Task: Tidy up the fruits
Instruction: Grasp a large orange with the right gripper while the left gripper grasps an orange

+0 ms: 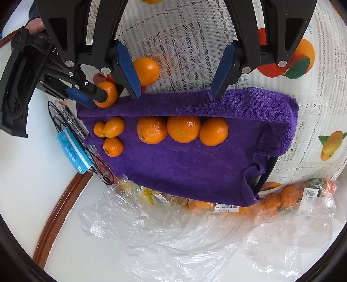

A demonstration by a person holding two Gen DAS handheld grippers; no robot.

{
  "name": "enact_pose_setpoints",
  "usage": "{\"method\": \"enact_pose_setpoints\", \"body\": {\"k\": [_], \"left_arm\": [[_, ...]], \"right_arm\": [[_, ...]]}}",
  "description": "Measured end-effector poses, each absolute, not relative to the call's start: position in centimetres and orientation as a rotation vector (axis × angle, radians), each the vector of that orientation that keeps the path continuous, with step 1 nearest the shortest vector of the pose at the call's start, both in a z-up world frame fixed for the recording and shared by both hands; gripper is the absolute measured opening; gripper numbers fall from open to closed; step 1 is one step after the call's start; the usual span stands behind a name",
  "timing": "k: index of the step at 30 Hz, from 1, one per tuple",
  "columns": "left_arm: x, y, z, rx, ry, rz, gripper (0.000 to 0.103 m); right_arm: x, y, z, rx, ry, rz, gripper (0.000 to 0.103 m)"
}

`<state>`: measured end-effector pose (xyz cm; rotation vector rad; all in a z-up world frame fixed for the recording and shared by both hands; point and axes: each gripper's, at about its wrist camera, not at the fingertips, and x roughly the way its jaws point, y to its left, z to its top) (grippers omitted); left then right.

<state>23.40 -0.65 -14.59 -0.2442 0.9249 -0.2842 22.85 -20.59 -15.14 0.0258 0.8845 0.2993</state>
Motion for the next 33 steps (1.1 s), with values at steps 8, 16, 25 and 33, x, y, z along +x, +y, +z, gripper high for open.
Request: {"method": "enact_pose_setpoints", "body": {"k": [8,16,25,33], "left_arm": [[23.7,-1.1,-15.0,-0.233,0.937,-0.283,0.064],[23.4,-1.1,-14.8,-0.229,0.917,-0.296,0.064],[23.3,-1.7,-15.0,-0.252,0.951,-0.375,0.064],[23.4,-3.8,-16.1,-0.196,0.984,-0.393,0.06]], "right_arm": [[23.1,-20.1,-16.3,0.014,0.925,0.299,0.043],[22.7,-20.9,-15.1,0.051,0.871,0.322,0.043],[22.7,-22.3,-14.3,0.07,0.834,0.305,0.042],[22.5,-23.8,-13.5,0.126,0.808,0.303,0.042]]}}
